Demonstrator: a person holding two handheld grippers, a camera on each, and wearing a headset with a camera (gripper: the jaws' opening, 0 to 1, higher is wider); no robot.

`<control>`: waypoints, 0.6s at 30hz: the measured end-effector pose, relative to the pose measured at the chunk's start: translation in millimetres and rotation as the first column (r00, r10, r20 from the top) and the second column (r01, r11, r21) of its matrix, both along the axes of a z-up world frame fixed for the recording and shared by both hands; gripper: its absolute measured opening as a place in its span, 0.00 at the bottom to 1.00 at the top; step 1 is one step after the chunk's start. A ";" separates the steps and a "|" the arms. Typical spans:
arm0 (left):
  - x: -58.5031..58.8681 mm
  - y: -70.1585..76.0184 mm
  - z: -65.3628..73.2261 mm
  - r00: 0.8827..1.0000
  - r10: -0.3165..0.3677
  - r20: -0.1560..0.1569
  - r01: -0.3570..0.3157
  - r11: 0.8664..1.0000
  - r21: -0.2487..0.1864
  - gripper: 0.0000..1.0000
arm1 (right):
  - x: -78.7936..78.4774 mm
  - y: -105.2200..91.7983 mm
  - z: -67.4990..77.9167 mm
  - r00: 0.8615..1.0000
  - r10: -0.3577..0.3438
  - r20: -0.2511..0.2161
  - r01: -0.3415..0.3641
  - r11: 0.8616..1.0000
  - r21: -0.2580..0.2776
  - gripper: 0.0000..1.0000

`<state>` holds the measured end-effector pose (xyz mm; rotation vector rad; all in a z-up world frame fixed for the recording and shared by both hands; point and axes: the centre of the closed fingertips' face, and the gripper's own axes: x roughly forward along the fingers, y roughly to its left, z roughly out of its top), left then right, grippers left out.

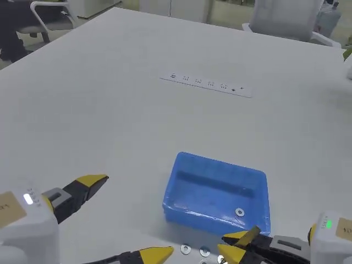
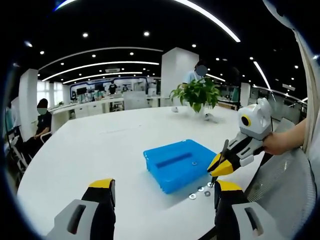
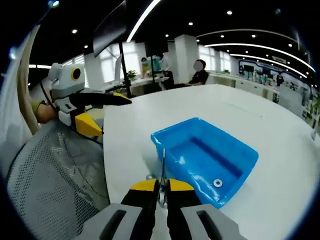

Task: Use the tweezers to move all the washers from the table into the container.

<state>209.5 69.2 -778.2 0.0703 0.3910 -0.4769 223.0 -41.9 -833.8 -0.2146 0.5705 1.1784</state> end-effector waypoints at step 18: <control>1.7 2.1 -1.5 1.000 0.009 0.001 -0.009 1.000 -0.001 0.82 | 14.2 -7.3 45.1 0.994 -0.050 -0.099 0.059 0.994 0.090 0.03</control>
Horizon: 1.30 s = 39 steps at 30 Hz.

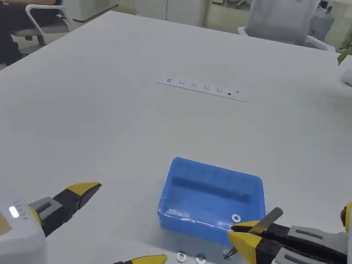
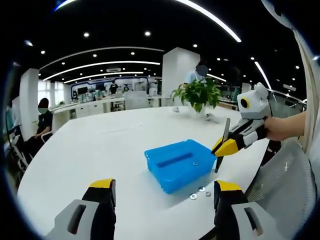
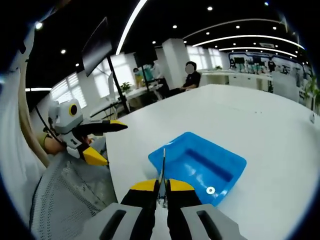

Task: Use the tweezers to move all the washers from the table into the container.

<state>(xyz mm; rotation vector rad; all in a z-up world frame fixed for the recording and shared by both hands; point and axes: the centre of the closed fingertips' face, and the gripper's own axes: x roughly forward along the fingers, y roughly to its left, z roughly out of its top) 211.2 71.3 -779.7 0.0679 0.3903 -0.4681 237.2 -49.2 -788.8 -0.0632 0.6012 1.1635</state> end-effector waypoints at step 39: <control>-2.4 -2.2 -1.5 1.000 -0.016 -0.009 0.016 1.000 0.009 0.80 | 66.5 6.8 9.8 0.991 -0.128 -0.026 0.129 0.991 0.045 0.03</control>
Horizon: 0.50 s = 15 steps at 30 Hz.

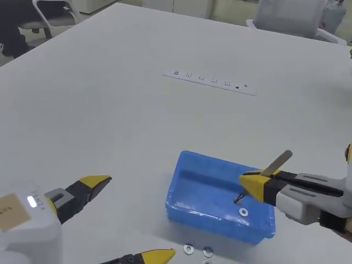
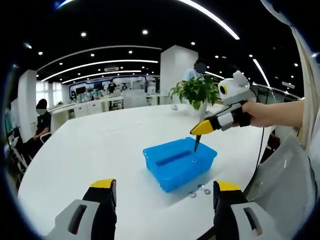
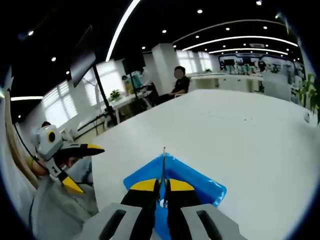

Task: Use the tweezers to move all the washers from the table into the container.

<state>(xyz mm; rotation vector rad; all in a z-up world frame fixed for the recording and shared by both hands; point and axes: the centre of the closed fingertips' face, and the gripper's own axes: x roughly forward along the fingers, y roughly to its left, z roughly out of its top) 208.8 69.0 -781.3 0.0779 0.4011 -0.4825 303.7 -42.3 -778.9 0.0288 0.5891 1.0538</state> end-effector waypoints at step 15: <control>-0.2 0.5 -1.5 1.000 -0.002 -0.007 0.002 1.000 0.011 0.80 | 13.5 2.7 -30.7 0.999 -0.026 -0.029 0.025 1.000 -0.016 0.04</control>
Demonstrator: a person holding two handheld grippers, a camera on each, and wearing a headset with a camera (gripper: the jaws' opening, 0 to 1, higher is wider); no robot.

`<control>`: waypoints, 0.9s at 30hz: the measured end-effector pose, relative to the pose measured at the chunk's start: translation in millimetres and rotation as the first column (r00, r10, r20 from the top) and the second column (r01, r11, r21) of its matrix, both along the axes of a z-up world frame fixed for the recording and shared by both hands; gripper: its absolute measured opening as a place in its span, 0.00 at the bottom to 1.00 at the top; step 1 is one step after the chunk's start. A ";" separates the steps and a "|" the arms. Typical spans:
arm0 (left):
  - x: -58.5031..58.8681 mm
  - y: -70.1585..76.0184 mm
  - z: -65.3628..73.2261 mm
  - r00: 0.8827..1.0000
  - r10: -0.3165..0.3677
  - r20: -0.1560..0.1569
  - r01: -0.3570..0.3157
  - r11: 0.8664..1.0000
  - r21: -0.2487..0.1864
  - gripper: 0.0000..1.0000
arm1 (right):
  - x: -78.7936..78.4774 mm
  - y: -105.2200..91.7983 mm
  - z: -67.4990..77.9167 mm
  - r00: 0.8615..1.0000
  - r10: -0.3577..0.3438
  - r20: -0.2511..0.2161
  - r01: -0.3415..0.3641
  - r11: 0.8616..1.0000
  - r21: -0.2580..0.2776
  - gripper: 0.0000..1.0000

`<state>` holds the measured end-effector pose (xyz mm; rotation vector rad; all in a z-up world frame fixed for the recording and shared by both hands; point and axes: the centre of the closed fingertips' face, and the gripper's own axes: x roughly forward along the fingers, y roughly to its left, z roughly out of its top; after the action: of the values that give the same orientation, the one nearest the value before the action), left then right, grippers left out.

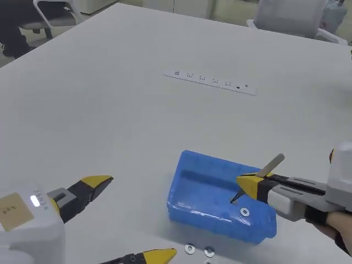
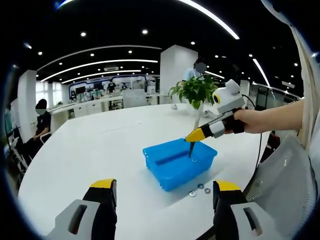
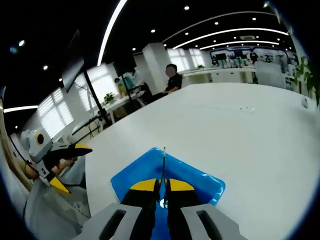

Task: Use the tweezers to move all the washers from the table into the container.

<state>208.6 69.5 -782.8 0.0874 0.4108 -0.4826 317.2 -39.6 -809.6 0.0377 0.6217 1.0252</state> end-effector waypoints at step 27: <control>-0.1 -0.4 0.0 1.000 -0.001 0.000 0.001 1.000 0.001 0.79 | -2.2 -0.1 -22.9 0.997 0.036 0.073 -0.031 0.996 -0.079 0.04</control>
<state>208.5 69.1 -782.8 0.0884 0.4112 -0.4836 315.0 -39.7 -832.5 -0.0790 0.5961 1.0293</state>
